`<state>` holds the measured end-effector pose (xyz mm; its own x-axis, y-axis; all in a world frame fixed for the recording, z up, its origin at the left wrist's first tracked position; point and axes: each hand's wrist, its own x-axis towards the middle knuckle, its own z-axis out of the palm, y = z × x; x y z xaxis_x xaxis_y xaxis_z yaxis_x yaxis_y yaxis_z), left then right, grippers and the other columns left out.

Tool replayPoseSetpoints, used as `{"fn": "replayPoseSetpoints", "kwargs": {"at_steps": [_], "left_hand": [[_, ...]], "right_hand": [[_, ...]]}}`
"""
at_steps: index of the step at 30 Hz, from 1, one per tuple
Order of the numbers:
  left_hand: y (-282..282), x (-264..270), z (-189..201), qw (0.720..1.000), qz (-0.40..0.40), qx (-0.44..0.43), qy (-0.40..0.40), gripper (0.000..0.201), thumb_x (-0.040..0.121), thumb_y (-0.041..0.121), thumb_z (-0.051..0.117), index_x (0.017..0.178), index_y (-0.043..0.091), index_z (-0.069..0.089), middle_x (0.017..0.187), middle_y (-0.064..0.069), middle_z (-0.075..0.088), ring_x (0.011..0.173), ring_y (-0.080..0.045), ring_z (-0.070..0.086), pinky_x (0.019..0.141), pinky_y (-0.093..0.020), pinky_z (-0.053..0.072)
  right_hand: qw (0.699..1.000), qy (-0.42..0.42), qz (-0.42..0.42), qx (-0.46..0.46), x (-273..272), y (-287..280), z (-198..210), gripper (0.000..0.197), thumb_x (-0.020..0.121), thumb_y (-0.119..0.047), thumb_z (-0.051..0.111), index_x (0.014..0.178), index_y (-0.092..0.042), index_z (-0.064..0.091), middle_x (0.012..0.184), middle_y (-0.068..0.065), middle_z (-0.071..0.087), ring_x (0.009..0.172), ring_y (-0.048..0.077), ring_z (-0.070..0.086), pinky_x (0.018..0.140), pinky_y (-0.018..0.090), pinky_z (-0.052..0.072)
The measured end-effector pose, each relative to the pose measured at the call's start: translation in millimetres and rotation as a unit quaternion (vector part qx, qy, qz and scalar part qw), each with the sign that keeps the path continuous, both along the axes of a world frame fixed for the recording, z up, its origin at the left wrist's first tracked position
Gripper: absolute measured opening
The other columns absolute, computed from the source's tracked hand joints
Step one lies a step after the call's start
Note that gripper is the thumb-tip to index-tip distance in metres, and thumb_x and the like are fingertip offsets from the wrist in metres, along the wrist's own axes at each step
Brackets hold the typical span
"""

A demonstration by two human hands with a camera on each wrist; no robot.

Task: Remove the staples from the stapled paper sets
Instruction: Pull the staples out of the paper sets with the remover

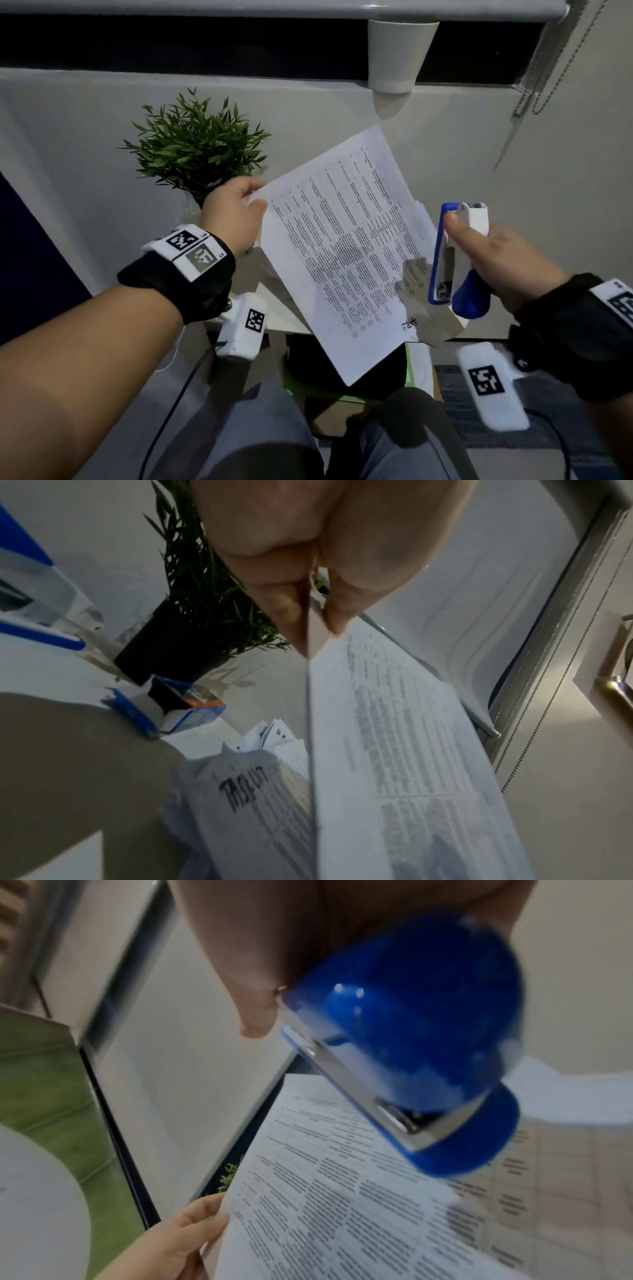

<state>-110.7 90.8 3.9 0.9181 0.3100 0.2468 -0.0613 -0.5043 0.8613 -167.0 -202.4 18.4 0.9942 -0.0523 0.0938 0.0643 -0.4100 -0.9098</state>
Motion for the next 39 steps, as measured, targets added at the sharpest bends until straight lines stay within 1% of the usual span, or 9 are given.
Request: {"fn": "replayPoseSetpoints", "kwargs": {"at_steps": [5,11,16,19,21,28,34,36,39], "left_hand": [[-5,-2,0,0.993,0.002,-0.115,-0.021,0.015,0.086,0.011,0.063,0.093,0.024,0.064,0.098,-0.003,0.07,0.086,-0.019,0.068,0.079,-0.039,0.057],[-35,-14,-21,0.994,-0.105,-0.03,-0.003,0.017,0.082,0.009,0.066,0.083,0.026,0.066,0.081,0.004,0.066,0.07,-0.011,0.059,0.073,-0.025,0.051],[-51,-26,-25,0.987,-0.158,0.001,0.001,0.022,0.079,0.01,0.071,0.077,0.031,0.066,0.073,0.019,0.062,0.067,0.005,0.054,0.074,-0.017,0.046],[-61,-31,-23,0.987,-0.16,-0.01,-0.006,0.022,0.08,0.011,0.07,0.074,0.032,0.066,0.072,0.017,0.061,0.064,0.006,0.054,0.068,-0.011,0.045],[-66,-35,-20,0.987,-0.162,-0.005,-0.008,0.02,0.081,0.012,0.069,0.074,0.031,0.065,0.071,0.017,0.06,0.062,0.005,0.053,0.059,-0.003,0.04],[-69,-46,-10,0.984,-0.172,-0.009,-0.037,0.017,0.079,0.012,0.069,0.076,0.027,0.065,0.069,0.019,0.059,0.058,0.011,0.053,0.056,0.0,0.037],[-73,-56,-5,0.982,-0.178,-0.029,-0.058,0.016,0.08,0.016,0.07,0.075,0.03,0.064,0.069,0.008,0.063,0.055,0.001,0.051,0.056,-0.014,0.046],[-76,-60,-3,0.981,-0.179,-0.043,-0.057,0.018,0.078,0.02,0.072,0.078,0.034,0.06,0.077,0.001,0.065,0.062,-0.005,0.054,0.061,-0.024,0.051],[-77,-65,-1,0.977,-0.213,-0.027,0.005,0.037,0.068,0.035,0.08,0.099,0.033,0.06,0.097,0.011,0.064,0.088,-0.003,0.059,0.076,-0.021,0.05]], "right_hand": [[0.992,0.007,-0.016,0.124,1,8,-7,0.033,0.097,-0.038,0.043,0.072,-0.019,0.054,0.041,-0.016,0.055,0.038,-0.004,0.051,0.046,0.015,0.04],[0.956,-0.007,-0.04,0.29,8,26,5,0.022,0.094,-0.037,0.052,0.085,-0.017,0.056,0.059,-0.007,0.067,0.056,0.007,0.066,0.054,0.022,0.054],[0.963,-0.108,-0.069,0.239,19,48,21,0.067,0.038,-0.084,0.068,0.08,-0.033,0.058,0.093,0.007,0.057,0.095,0.04,0.062,0.096,0.055,0.047],[0.975,-0.132,-0.053,0.168,24,68,28,0.04,0.074,-0.07,0.056,0.075,-0.03,0.051,0.078,-0.001,0.056,0.078,0.017,0.066,0.077,0.034,0.055],[0.984,-0.138,-0.057,0.096,27,81,24,0.035,0.081,-0.062,0.048,0.071,-0.029,0.048,0.064,-0.013,0.049,0.055,-0.001,0.05,0.062,0.023,0.042],[0.987,-0.142,-0.078,0.023,34,90,5,0.026,0.09,-0.05,0.052,0.082,-0.026,0.052,0.069,-0.014,0.05,0.064,0.001,0.047,0.061,0.024,0.035],[0.982,-0.142,-0.108,0.067,30,89,6,0.041,0.087,-0.055,0.051,0.06,-0.025,0.042,0.055,-0.012,0.042,0.054,0.005,0.041,0.062,0.027,0.035],[0.978,-0.148,-0.117,0.092,29,88,7,0.045,0.092,-0.047,0.052,0.057,-0.024,0.038,0.051,-0.012,0.037,0.05,0.005,0.036,0.06,0.027,0.032],[0.973,-0.165,-0.116,0.112,27,87,7,0.047,0.091,-0.046,0.051,0.053,-0.024,0.034,0.042,-0.015,0.036,0.048,0.005,0.032,0.057,0.027,0.03]]}}
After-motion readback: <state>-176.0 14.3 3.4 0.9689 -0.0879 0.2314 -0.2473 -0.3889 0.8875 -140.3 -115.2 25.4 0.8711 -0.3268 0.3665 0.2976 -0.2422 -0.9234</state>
